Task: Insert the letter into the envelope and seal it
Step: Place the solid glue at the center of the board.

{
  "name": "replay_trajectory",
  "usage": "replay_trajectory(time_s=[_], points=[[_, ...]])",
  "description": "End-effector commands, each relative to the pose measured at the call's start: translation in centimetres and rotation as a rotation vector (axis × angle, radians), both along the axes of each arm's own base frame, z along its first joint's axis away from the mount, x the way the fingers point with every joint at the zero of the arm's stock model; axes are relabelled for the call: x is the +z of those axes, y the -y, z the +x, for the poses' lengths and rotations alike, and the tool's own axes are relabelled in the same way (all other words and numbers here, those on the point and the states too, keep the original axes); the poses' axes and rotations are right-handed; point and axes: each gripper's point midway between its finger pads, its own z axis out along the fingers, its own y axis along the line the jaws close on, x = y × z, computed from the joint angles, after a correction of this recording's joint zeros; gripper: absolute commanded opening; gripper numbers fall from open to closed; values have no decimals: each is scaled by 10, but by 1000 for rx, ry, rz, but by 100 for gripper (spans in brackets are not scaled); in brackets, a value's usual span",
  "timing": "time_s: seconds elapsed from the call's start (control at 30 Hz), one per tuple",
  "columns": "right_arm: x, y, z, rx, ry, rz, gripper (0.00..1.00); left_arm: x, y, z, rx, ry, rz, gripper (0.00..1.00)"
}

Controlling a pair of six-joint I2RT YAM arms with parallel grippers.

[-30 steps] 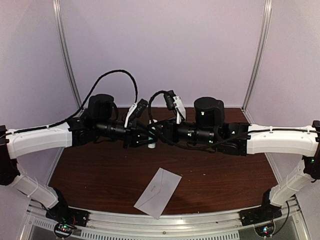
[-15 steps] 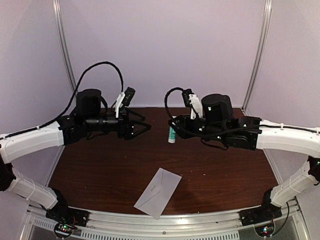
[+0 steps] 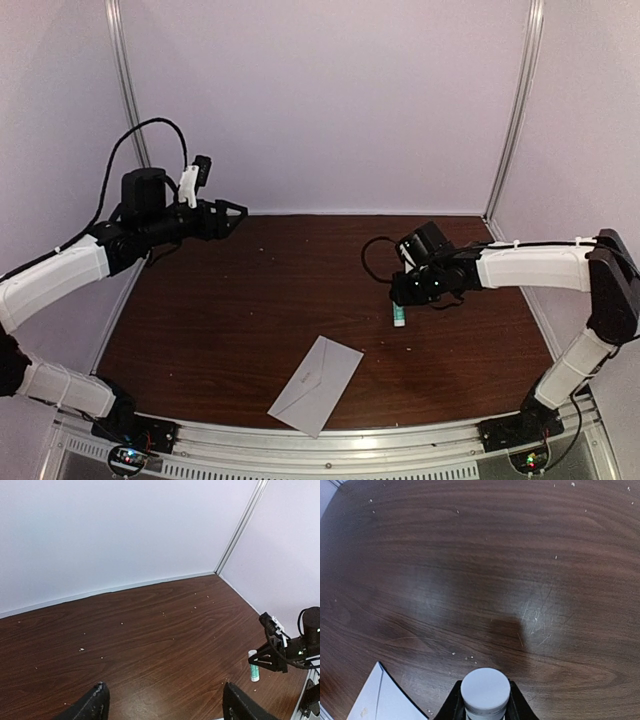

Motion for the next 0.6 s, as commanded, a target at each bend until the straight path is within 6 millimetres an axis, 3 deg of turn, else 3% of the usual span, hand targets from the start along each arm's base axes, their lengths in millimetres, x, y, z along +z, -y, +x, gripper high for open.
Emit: replay_trajectory(time_s=[0.0, 0.17, 0.37, 0.57], points=[[-22, -2, 5, 28, -69, -21, 8, 25, -9, 2, 49, 66, -2, 79], [-49, 0, 9, 22, -126, -65, 12, 20, -6, 3, 35, 46, -2, 79], [-72, 8, 12, 2, -159, -126, 28, 11, -1, 5, 18, 16, -6, 79], [-82, 14, 14, -11, -170, -169, 40, 8, -1, 7, 24, 7, -6, 79]])
